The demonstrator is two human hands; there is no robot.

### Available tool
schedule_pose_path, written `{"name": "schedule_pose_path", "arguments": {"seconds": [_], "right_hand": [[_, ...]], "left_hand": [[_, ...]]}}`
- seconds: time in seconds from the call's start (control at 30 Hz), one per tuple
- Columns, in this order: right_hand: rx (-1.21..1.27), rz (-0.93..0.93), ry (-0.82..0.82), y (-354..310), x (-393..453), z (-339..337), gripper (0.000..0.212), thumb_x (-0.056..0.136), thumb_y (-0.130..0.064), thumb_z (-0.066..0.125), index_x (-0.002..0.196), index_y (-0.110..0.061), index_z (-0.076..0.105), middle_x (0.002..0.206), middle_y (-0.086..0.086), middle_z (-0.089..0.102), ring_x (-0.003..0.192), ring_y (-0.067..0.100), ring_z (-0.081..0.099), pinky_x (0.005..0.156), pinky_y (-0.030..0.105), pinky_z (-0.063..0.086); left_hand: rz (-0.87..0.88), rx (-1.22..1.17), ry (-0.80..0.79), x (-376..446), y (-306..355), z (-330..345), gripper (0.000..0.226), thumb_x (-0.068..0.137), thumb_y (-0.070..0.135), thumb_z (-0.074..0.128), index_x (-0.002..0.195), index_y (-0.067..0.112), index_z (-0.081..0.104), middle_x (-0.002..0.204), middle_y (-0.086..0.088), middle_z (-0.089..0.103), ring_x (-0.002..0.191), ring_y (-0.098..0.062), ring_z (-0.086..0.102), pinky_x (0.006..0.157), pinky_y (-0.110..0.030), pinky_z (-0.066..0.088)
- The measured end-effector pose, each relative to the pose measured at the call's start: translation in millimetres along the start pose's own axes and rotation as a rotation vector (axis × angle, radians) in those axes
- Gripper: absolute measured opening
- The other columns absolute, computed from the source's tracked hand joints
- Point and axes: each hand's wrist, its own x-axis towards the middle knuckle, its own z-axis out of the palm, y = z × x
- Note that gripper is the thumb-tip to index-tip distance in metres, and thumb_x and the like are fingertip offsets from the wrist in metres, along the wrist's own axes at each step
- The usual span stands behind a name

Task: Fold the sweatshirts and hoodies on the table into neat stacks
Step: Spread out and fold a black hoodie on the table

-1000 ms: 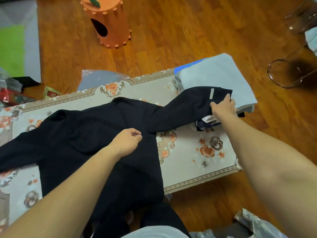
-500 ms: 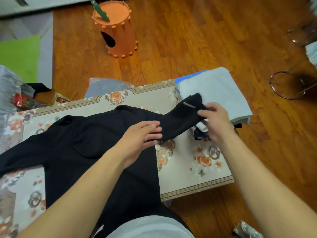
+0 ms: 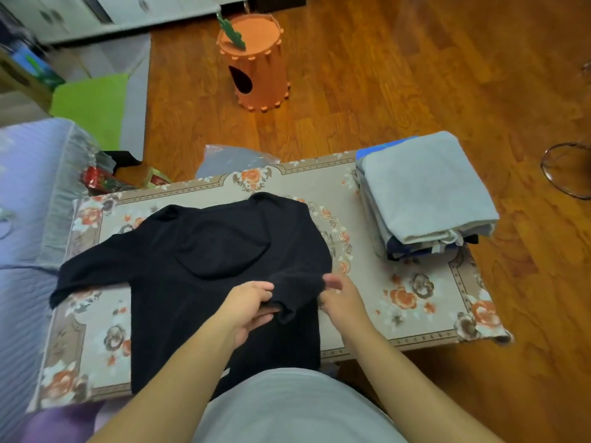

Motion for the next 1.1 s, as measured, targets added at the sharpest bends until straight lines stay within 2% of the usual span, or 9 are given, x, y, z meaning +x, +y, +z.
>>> {"name": "schedule_pose_path", "arguments": {"seconds": [0.1,0.17,0.3,0.43,0.63,0.73,0.87,0.97,1.1], "right_hand": [[0.403,0.415,-0.179,0,3,-6,0.052,0.099,-0.026,0.063,0.145,-0.022,0.04,0.146,0.012,0.043,0.127,0.035,0.054,0.096,0.048,0.056],[0.516,0.482,-0.29,-5,5,-6,0.059,0.094,-0.033,0.071,0.144,-0.023,0.041,0.142,0.014,0.046,0.121,0.04,0.059,0.096,0.055,0.055],[0.138,0.284,-0.247,-18,2,13,0.063,0.098,-0.038,0.062,0.153,-0.034,0.033,0.147,0.001,0.046,0.123,0.024,0.054,0.096,0.044,0.057],[0.015,0.082,-0.269,-25,-4,19,0.046,0.106,-0.033,0.046,0.151,-0.038,0.04,0.158,-0.004,0.036,0.142,0.02,0.039,0.114,0.042,0.042],[0.098,-0.124,-0.276,-34,-10,21,0.042,0.106,-0.027,0.048,0.146,-0.041,0.044,0.143,-0.014,0.046,0.13,0.011,0.049,0.105,0.033,0.049],[0.047,-0.188,-0.285,-38,-10,28,0.05,0.104,-0.024,0.049,0.151,-0.039,0.038,0.14,-0.01,0.05,0.122,0.008,0.055,0.106,0.035,0.05],[-0.184,-0.309,-0.255,-37,-17,47,0.06,0.103,-0.012,0.047,0.154,-0.04,0.031,0.133,-0.005,0.045,0.104,0.002,0.054,0.08,0.012,0.045],[-0.14,-0.26,-0.345,-29,-18,58,0.062,0.102,-0.014,0.049,0.153,-0.044,0.031,0.132,-0.015,0.048,0.109,0.006,0.057,0.087,0.018,0.049],[-0.112,-0.125,-0.206,-22,-1,67,0.054,0.101,-0.011,0.052,0.146,-0.04,0.045,0.126,-0.013,0.056,0.108,0.011,0.061,0.093,0.028,0.056]], "left_hand": [[0.005,-0.093,-0.056,-4,-3,0,0.024,0.101,0.002,0.054,0.117,0.014,0.067,0.115,-0.009,0.074,0.095,-0.023,0.077,0.09,-0.038,0.057],[0.047,-0.051,-0.068,-9,-4,6,0.021,0.1,0.004,0.055,0.113,0.014,0.068,0.111,-0.009,0.075,0.095,-0.022,0.077,0.091,-0.039,0.058],[0.384,0.436,0.172,-23,2,18,0.016,0.097,0.025,0.058,0.086,0.024,0.07,0.085,-0.002,0.072,0.072,-0.01,0.065,0.065,-0.021,0.054],[0.634,0.364,0.24,-30,13,22,0.012,0.092,0.011,0.064,0.087,0.021,0.06,0.081,0.0,0.064,0.053,-0.006,0.05,0.046,-0.021,0.043],[0.462,-0.456,0.103,-23,27,24,0.06,0.094,-0.011,0.055,0.136,0.031,0.052,0.121,-0.007,0.067,0.099,-0.026,0.073,0.088,-0.044,0.059],[0.287,-0.723,-0.085,-19,33,25,0.044,0.098,0.001,0.06,0.141,0.008,0.054,0.127,-0.017,0.069,0.11,-0.03,0.071,0.097,-0.045,0.056],[0.309,-0.312,0.042,-17,31,25,0.019,0.096,0.013,0.068,0.114,0.007,0.07,0.106,-0.012,0.077,0.102,-0.026,0.074,0.091,-0.04,0.056],[0.325,-0.208,0.206,-3,40,1,0.014,0.101,0.023,0.061,0.11,0.015,0.069,0.104,-0.007,0.075,0.098,-0.024,0.072,0.09,-0.044,0.057],[0.359,-0.201,0.213,31,54,-79,0.031,0.092,0.033,0.063,0.122,0.026,0.068,0.114,0.002,0.076,0.107,-0.025,0.071,0.1,-0.051,0.054]]}}
